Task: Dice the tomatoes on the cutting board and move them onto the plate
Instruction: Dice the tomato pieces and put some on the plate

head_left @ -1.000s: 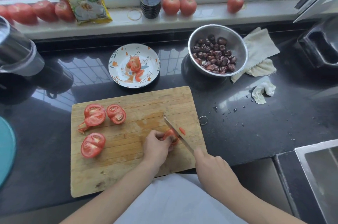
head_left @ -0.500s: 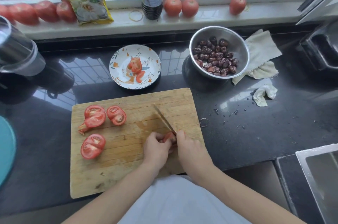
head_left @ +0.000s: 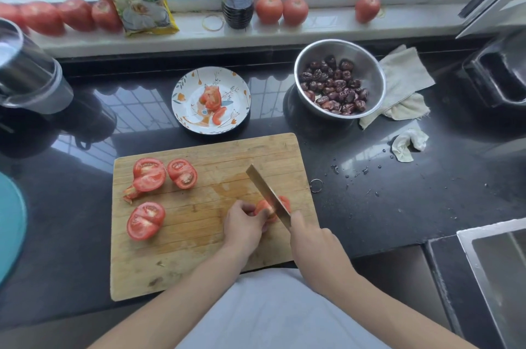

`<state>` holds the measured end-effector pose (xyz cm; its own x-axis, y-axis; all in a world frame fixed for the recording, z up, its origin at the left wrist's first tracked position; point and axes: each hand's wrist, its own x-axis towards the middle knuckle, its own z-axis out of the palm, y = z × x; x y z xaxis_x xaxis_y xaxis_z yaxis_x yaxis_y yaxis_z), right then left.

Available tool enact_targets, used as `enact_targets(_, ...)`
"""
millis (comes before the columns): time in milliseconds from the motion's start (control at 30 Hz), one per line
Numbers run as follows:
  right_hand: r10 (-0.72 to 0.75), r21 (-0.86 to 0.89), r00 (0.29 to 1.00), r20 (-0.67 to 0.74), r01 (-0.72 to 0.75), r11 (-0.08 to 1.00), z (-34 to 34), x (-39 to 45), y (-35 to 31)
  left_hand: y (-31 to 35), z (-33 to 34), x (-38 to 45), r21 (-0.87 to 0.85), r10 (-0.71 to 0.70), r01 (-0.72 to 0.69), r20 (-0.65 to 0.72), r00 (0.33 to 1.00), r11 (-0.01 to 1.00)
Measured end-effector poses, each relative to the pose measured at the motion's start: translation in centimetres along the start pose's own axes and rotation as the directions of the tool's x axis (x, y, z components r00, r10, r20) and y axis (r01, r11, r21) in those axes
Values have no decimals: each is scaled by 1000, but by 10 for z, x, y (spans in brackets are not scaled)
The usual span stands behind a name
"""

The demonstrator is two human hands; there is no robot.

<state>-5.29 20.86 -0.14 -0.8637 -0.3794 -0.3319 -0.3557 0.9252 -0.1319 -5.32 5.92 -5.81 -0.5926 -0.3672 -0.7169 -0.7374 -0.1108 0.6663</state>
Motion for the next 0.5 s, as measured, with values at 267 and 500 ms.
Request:
enact_targets(267,-41,-111,995,87,51,993,-8,-10,-6,-2,0,3,-19,3,-4,-12,1000,1000)
enact_targets(500,-57,-75,991,-117,48,996,0,-19,3,-1,1,3,-12,-6,6,-5,1000,1000)
